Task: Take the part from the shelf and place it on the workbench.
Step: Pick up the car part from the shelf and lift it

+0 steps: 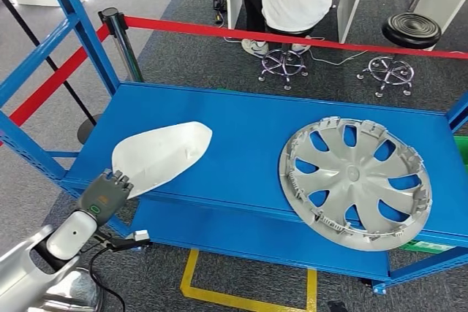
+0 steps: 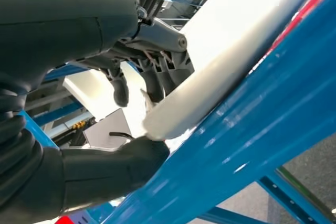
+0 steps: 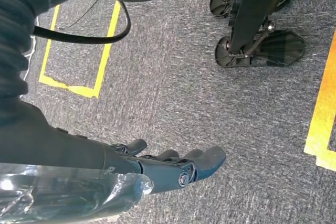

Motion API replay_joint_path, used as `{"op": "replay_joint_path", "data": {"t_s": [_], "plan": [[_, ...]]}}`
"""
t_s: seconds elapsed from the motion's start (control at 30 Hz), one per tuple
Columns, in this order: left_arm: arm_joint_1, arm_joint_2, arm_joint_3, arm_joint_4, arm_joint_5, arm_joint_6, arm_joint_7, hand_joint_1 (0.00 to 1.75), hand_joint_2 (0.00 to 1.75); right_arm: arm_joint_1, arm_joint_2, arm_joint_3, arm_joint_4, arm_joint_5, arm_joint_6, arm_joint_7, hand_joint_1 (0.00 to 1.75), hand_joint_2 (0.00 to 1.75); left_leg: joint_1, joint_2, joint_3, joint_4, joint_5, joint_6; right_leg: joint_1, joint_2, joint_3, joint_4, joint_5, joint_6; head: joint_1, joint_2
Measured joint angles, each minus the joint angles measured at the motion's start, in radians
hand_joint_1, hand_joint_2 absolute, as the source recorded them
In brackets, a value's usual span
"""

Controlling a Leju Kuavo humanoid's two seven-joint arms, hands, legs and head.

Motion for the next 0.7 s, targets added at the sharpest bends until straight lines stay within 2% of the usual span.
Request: {"op": "replay_joint_path", "data": {"t_s": [0.7], "plan": [[0.006,-0.029,0.044,-0.007,0.0,-0.003,-0.024,1.75,1.75,0.0,0.0,-0.006,0.0,0.027,-0.007,-0.003,0.0,1.75,0.0,0.0,0.0,0.0,0.001,-0.001,0.0,0.0,0.0,0.0,0.001,0.0,0.0,0.0]]}}
